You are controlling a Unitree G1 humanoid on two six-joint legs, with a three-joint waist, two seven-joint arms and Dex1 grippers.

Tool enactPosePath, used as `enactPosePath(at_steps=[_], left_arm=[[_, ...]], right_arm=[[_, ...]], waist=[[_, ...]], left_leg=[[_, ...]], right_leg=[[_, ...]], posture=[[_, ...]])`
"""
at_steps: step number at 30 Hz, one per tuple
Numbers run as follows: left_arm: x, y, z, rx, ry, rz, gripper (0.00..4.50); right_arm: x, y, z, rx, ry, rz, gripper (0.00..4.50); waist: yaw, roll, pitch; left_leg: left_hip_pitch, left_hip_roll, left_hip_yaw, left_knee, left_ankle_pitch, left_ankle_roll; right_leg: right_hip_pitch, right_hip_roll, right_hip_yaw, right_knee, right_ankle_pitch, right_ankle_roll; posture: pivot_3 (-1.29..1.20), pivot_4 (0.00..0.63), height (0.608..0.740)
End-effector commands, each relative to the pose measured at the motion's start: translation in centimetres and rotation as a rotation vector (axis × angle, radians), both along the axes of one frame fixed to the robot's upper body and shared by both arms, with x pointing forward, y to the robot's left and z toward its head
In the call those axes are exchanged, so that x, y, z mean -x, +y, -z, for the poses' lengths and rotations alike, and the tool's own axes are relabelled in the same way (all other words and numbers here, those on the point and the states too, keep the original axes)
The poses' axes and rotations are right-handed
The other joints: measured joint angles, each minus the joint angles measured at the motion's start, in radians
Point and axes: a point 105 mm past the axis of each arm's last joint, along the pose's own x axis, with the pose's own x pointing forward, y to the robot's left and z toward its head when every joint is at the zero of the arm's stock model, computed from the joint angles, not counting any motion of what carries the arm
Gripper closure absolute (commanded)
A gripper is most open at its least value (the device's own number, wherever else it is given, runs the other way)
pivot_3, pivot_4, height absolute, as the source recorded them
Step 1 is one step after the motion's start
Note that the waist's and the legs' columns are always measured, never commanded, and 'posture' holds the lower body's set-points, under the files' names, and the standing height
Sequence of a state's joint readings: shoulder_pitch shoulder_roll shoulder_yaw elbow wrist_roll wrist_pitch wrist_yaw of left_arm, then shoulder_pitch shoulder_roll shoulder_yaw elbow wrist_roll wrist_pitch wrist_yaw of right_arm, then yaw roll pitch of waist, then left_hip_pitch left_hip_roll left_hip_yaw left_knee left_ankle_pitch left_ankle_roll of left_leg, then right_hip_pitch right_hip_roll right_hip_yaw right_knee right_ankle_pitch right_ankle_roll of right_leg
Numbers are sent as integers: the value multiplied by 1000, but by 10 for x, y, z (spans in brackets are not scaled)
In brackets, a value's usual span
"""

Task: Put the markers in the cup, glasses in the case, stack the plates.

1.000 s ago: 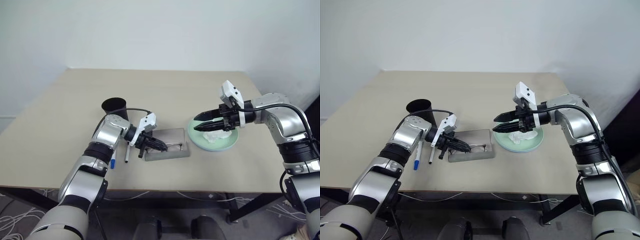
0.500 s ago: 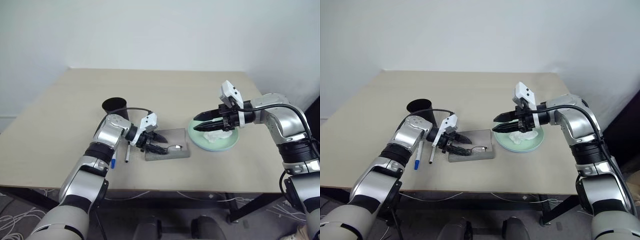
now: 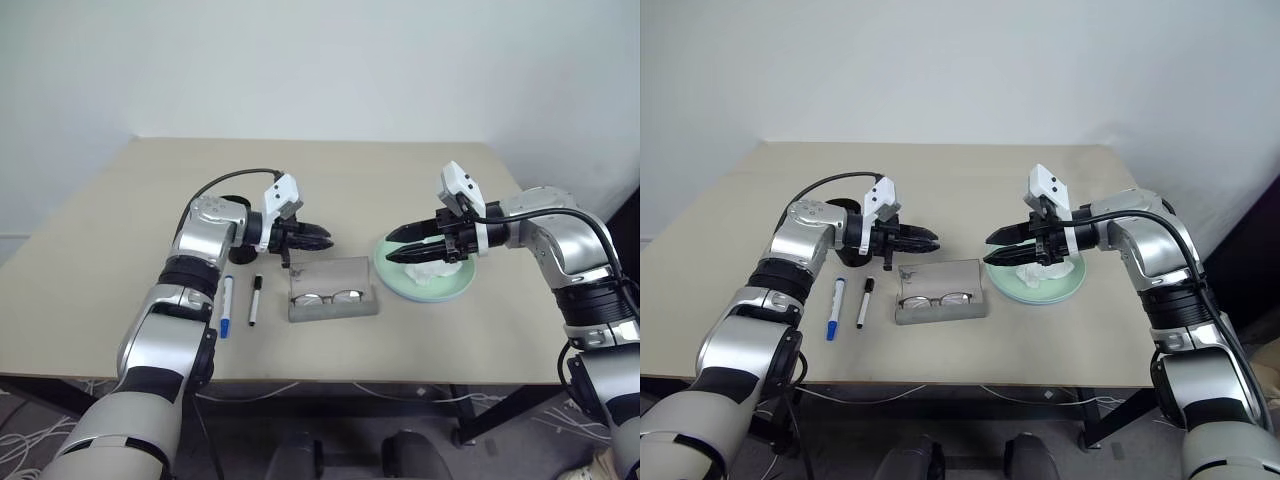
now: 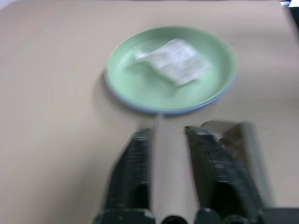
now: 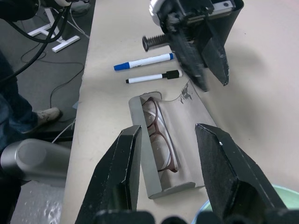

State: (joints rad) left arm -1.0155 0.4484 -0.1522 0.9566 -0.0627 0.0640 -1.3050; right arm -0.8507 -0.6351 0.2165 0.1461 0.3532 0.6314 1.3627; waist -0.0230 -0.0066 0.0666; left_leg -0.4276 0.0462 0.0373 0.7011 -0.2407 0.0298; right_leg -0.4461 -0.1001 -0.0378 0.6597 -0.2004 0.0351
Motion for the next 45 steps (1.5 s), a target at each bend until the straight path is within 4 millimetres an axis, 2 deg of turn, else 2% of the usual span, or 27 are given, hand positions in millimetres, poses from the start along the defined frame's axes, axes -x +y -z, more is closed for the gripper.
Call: enactPosePath(at_steps=[1,7,10,20,29,33,39,43,45], left_arm=[[-15,9,-9,-46,-118,-89,4456],[-21,17,13,-133,-146,-169,4456],[-18,14,19,-142,-139,-144,4456],[13,11,38,-219,-46,81,4456],[47,8,38,-270,37,244,4456],[53,6,39,-284,28,248,4456],[44,-2,11,-205,-71,164,4456],[25,7,-11,-190,-128,-80,4456],[19,23,-11,-224,-115,-277,4456]], right_arm=[[1,3,-14,-14,-52,-20,2533],[0,3,-14,-10,-56,-18,2533],[0,4,-15,-11,-57,-20,2533],[0,5,-16,-14,-60,-22,2533],[-1,7,-16,-19,-63,-25,2533],[-1,8,-16,-21,-66,-28,2533],[-1,8,-16,-20,-66,-29,2533],[-1,8,-16,-21,-65,-29,2533],[0,8,-15,-20,-62,-29,2533]], waist=[[0,0,0],[3,0,0],[3,0,0],[1,0,0],[0,0,0],[2,0,0],[1,0,0],[1,0,0],[0,0,0]], left_leg=[[0,0,0,0,0,0],[-1,0,0,0,0,0],[-1,0,0,0,0,0],[0,0,0,0,0,0],[0,0,1,0,0,0],[0,0,0,0,0,0],[0,0,0,1,0,0],[0,0,0,1,0,1],[0,0,0,1,0,1]], right_leg=[[0,0,0,0,0,0],[0,0,0,0,0,0],[0,0,0,0,1,0],[0,0,0,0,1,-1],[0,0,0,0,1,-1],[0,0,0,0,1,-1],[0,0,0,0,2,-1],[0,0,0,0,2,-1],[0,0,0,0,2,-1]], posture=[[0,0,702],[0,0,702],[0,0,702],[0,0,702],[0,0,702],[0,0,702],[0,0,702],[0,0,702],[0,0,702]])
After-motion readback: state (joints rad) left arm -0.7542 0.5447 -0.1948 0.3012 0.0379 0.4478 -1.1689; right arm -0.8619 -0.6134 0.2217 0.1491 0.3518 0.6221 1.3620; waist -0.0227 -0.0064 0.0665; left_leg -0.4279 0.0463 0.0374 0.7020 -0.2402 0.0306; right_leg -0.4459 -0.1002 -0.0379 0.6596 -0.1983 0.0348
